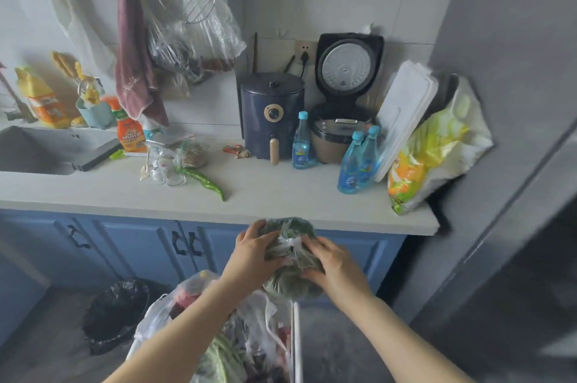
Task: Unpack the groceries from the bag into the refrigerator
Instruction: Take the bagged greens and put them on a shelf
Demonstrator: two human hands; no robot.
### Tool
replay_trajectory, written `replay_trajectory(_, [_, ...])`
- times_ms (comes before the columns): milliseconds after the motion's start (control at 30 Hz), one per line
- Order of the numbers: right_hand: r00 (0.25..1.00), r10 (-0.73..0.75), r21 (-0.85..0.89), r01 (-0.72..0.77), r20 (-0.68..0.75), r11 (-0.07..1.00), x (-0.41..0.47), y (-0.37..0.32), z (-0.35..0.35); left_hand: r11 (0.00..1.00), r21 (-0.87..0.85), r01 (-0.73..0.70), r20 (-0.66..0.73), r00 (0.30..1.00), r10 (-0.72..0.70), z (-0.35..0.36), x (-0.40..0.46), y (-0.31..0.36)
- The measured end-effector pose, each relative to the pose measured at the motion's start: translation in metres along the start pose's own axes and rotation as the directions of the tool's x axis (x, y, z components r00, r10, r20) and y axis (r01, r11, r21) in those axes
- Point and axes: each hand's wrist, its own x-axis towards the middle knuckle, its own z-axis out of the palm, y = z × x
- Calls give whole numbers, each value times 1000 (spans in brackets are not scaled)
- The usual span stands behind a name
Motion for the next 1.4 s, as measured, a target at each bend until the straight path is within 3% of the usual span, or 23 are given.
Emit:
replay_trajectory(333, [928, 243, -47, -266, -282, 963, -161, 153, -179, 922, -21, -387, 150, 910, 386, 94, -1, 269])
replay_trajectory(533, [839, 362, -141, -449, -405, 882, -294, 250, -288, 835, -93, -543, 209, 809, 549, 176, -41, 446])
replay_trajectory(800, [741, 425, -283, -618, -520, 733, -414, 320, -404, 729, -143, -670, 240, 691, 682, 237, -81, 628])
replay_trajectory(1067, [670, 419, -373, -713, -613, 594, -462, 390, -495, 635, -162, -755, 199, 605, 771, 285, -71, 764])
replay_trajectory(1400, [611, 403, -342, -752, -681, 564, -432, 514, -598, 593, -158, -790, 126, 579, 805, 330, 16, 898])
